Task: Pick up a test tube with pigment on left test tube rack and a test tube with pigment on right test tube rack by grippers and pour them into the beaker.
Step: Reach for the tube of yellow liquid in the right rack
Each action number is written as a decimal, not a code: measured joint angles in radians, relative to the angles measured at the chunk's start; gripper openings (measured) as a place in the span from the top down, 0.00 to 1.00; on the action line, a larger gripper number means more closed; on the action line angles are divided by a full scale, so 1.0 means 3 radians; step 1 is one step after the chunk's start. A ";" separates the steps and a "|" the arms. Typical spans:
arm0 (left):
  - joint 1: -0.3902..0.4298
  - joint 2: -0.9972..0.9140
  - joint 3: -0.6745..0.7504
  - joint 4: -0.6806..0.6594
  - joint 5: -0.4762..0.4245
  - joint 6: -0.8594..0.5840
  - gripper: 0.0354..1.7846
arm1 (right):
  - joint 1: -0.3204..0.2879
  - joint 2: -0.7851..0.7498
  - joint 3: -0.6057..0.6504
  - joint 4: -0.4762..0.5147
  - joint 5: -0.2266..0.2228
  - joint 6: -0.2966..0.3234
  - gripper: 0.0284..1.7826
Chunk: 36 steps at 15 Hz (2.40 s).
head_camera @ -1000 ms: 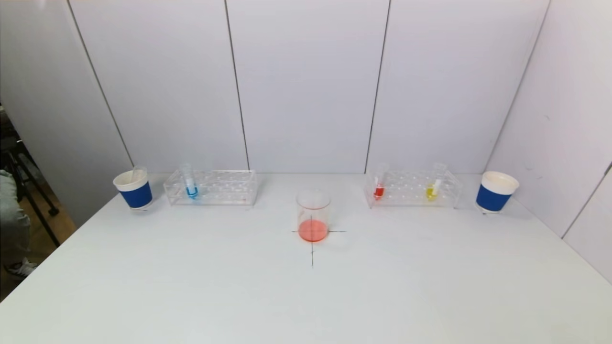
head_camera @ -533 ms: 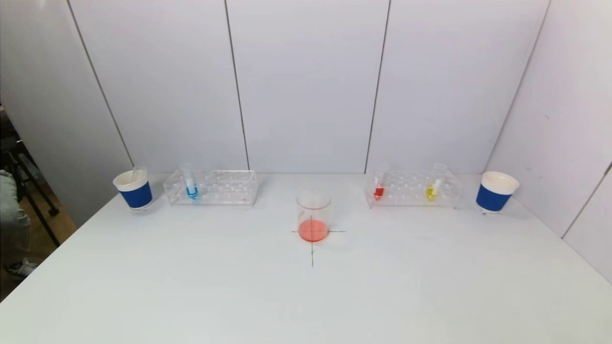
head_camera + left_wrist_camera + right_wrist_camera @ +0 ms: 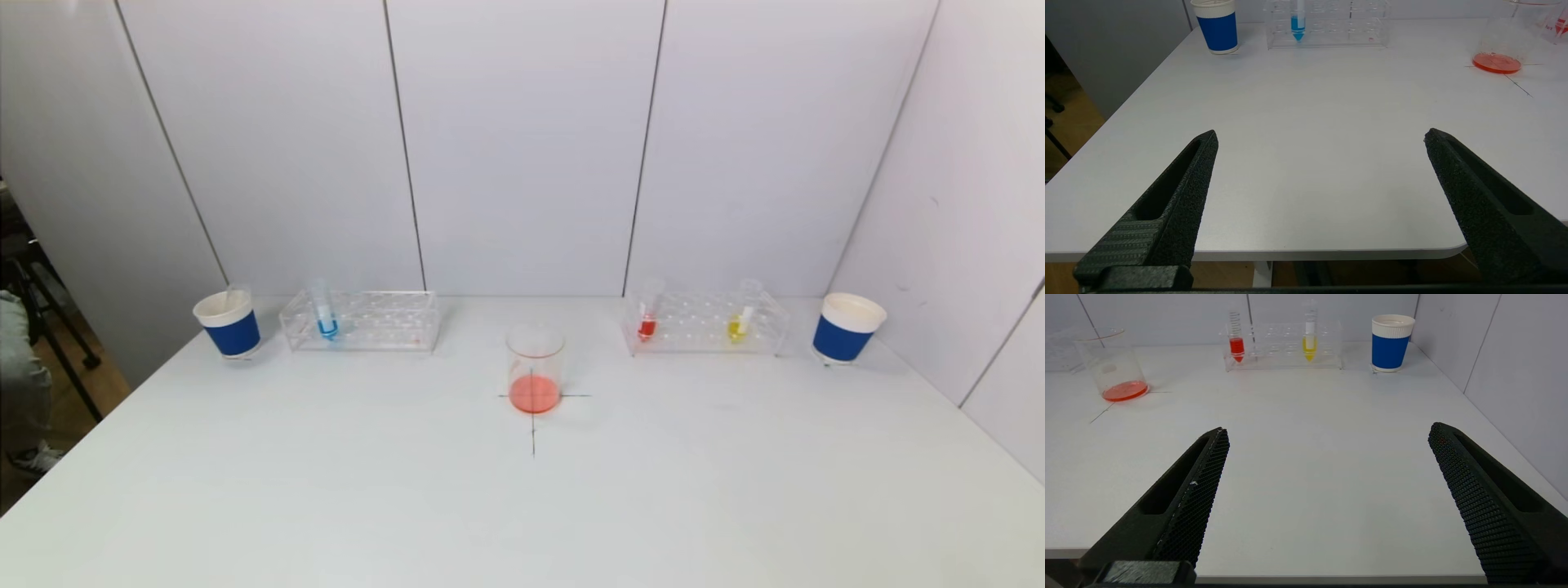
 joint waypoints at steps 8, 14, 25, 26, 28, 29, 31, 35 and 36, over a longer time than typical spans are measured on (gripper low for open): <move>0.0001 0.0000 0.0000 -0.0001 0.0000 0.0000 0.01 | 0.0000 0.0000 -0.0001 -0.0013 -0.0006 -0.0035 0.01; 0.0001 0.0001 0.0000 0.0000 -0.0001 0.0000 0.01 | 0.0003 0.0052 -0.0710 0.0394 0.0013 -0.0078 0.01; 0.0000 0.0001 0.0000 0.0000 0.0000 0.0000 0.01 | 0.0006 0.1973 -0.1728 -0.0365 0.0032 -0.0132 0.01; 0.0001 0.0001 0.0000 0.0000 0.0000 0.0000 0.01 | 0.0013 0.2196 -0.1746 -0.0531 0.0033 -0.0130 0.01; 0.0000 0.0001 0.0000 0.0000 0.0001 0.0000 0.01 | 0.0021 0.2665 -0.1772 -0.0885 0.0033 -0.0120 0.01; 0.0001 0.0001 0.0000 0.0000 0.0000 0.0000 0.01 | 0.0024 0.2895 -0.1782 -0.1049 0.0033 -0.0109 0.01; 0.0001 0.0001 0.0000 0.0000 0.0000 0.0001 0.01 | 0.0027 0.3388 -0.1789 -0.1421 0.0029 -0.0089 0.01; 0.0000 0.0001 0.0000 0.0000 -0.0001 0.0001 0.01 | 0.0030 0.4358 -0.1799 -0.2205 0.0013 -0.0074 0.01; 0.0000 0.0001 0.0000 0.0000 0.0000 0.0001 0.01 | 0.0027 0.4584 -0.1809 -0.2403 0.0013 -0.0072 0.01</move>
